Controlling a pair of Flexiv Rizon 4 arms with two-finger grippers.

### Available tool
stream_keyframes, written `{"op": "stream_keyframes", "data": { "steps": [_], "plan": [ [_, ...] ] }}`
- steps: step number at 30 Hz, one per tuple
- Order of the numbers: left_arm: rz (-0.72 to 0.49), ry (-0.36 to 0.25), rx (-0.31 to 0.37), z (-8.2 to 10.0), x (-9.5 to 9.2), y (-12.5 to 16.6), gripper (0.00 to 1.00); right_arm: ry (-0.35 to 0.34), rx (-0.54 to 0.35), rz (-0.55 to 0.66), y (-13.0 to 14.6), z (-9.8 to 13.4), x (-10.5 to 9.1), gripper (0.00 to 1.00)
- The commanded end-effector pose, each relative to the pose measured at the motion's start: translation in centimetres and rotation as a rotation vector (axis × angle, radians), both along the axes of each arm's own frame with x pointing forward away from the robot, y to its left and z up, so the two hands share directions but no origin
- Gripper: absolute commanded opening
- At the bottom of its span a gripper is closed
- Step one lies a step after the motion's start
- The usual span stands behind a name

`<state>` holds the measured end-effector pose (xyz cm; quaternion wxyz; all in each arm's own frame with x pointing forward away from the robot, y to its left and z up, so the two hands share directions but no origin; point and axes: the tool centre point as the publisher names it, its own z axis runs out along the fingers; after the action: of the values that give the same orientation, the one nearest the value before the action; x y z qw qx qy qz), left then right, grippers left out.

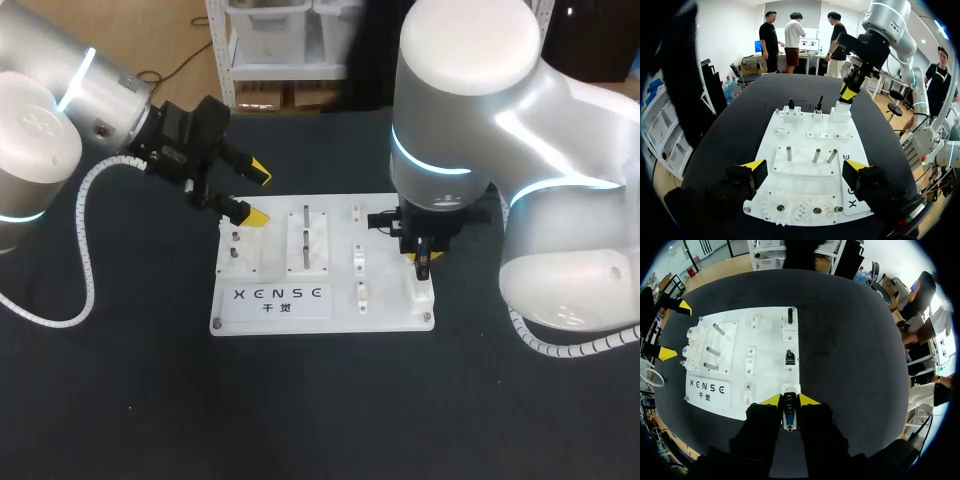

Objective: Insert the USB connector, Ethernet cable, and multi-pin plug into their matching sockets one by one.

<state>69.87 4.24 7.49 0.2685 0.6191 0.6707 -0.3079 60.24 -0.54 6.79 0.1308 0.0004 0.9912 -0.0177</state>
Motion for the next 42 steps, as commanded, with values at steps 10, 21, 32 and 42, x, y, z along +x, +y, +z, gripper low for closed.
{"op": "stream_keyframes", "data": {
  "steps": [10, 21, 32, 42],
  "plan": [
    [-0.002, 0.002, 0.003, -0.03, 0.14, -0.04, 1.00, -0.002, 0.006, -0.001, -0.20, -0.19, -0.02, 0.00],
    [-0.002, 0.002, 0.003, -0.03, 0.14, -0.04, 1.00, -0.001, 0.005, 0.008, -0.35, -0.02, -0.09, 0.00],
    [-0.002, 0.002, 0.003, -0.03, 0.14, -0.04, 1.00, 0.000, 0.002, 0.007, -0.72, -0.10, -0.04, 0.00],
    [-0.002, 0.002, 0.003, -0.03, 0.14, -0.04, 1.00, 0.001, 0.003, 0.010, -0.56, -0.59, -0.32, 0.00]
  ]
}}
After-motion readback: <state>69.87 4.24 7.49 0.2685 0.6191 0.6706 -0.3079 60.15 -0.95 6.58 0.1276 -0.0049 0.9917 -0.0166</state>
